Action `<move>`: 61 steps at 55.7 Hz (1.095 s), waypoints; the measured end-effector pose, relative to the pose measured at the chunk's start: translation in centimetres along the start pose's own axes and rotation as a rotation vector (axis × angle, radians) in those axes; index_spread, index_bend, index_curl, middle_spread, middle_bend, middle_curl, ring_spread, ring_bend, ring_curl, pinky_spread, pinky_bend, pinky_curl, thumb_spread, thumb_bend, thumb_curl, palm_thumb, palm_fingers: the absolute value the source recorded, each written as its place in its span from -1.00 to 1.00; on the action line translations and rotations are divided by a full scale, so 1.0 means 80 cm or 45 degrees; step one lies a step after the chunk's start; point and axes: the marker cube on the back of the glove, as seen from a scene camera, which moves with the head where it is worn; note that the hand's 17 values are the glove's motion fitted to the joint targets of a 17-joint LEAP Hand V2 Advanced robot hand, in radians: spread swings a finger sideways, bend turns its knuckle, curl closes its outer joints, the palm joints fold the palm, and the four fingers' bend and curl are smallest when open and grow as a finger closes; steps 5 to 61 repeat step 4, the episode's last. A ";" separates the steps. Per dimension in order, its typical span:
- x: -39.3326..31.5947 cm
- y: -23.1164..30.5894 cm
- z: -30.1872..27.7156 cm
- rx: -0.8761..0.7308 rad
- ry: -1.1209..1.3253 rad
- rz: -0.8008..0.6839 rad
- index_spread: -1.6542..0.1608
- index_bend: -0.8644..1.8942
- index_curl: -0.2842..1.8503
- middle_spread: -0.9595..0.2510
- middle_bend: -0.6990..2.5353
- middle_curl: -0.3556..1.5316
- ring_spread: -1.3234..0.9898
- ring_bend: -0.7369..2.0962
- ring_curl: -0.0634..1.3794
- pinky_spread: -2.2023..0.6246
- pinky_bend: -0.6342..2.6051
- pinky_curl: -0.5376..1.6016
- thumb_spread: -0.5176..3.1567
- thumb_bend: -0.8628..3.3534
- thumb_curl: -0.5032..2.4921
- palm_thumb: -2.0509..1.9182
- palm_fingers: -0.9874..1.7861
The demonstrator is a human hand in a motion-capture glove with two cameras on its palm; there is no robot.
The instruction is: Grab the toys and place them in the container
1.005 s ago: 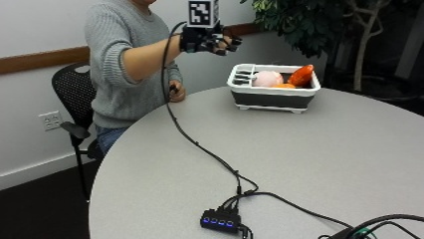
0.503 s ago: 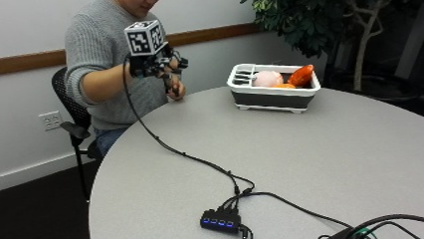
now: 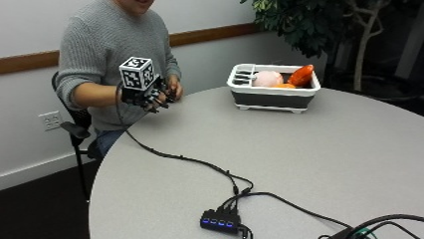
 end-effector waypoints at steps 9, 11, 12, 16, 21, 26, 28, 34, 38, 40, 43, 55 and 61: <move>0.004 -0.005 0.003 -0.015 -0.007 -0.002 0.41 -0.21 -0.37 0.33 -0.48 -0.36 0.06 -0.35 -0.41 0.59 -0.19 -0.20 0.10 -0.60 -0.50 0.03 -0.33; 0.004 -0.005 0.003 -0.015 -0.007 -0.002 0.41 -0.21 -0.37 0.33 -0.48 -0.36 0.06 -0.35 -0.41 0.59 -0.19 -0.20 0.10 -0.60 -0.50 0.03 -0.33; 0.004 -0.005 0.003 -0.015 -0.007 -0.002 0.41 -0.21 -0.37 0.33 -0.48 -0.36 0.06 -0.35 -0.41 0.59 -0.19 -0.20 0.10 -0.60 -0.50 0.03 -0.33; 0.004 -0.005 0.003 -0.015 -0.007 -0.002 0.41 -0.21 -0.37 0.33 -0.48 -0.36 0.06 -0.35 -0.41 0.59 -0.19 -0.20 0.10 -0.60 -0.50 0.03 -0.33; 0.004 -0.005 0.003 -0.015 -0.007 -0.002 0.41 -0.21 -0.37 0.33 -0.48 -0.36 0.06 -0.35 -0.41 0.59 -0.19 -0.20 0.10 -0.60 -0.50 0.03 -0.33; 0.004 -0.005 0.003 -0.015 -0.007 -0.002 0.41 -0.21 -0.37 0.33 -0.48 -0.36 0.06 -0.35 -0.41 0.59 -0.19 -0.20 0.10 -0.60 -0.50 0.03 -0.33; 0.004 -0.005 0.003 -0.015 -0.007 -0.002 0.41 -0.21 -0.37 0.33 -0.48 -0.36 0.06 -0.35 -0.41 0.59 -0.19 -0.20 0.10 -0.60 -0.50 0.03 -0.33; 0.004 -0.005 0.003 -0.015 -0.007 -0.002 0.41 -0.21 -0.37 0.33 -0.48 -0.36 0.06 -0.35 -0.41 0.59 -0.19 -0.20 0.10 -0.60 -0.50 0.03 -0.33; 0.004 -0.005 0.003 -0.015 -0.007 -0.002 0.41 -0.21 -0.37 0.33 -0.48 -0.36 0.06 -0.35 -0.41 0.59 -0.19 -0.20 0.10 -0.60 -0.50 0.03 -0.33; 0.004 -0.005 0.003 -0.015 -0.007 -0.002 0.41 -0.21 -0.37 0.33 -0.48 -0.36 0.06 -0.35 -0.41 0.59 -0.19 -0.20 0.10 -0.60 -0.50 0.03 -0.33; 0.004 -0.005 0.003 -0.015 -0.007 -0.002 0.41 -0.21 -0.37 0.33 -0.48 -0.36 0.06 -0.35 -0.41 0.59 -0.19 -0.20 0.10 -0.60 -0.50 0.03 -0.33; 0.004 -0.005 0.003 -0.015 -0.007 -0.002 0.41 -0.21 -0.37 0.33 -0.48 -0.36 0.06 -0.35 -0.41 0.59 -0.19 -0.20 0.10 -0.60 -0.50 0.03 -0.33; 0.004 -0.005 0.003 -0.015 -0.007 -0.002 0.41 -0.21 -0.37 0.33 -0.48 -0.36 0.06 -0.35 -0.41 0.59 -0.19 -0.20 0.10 -0.60 -0.50 0.03 -0.33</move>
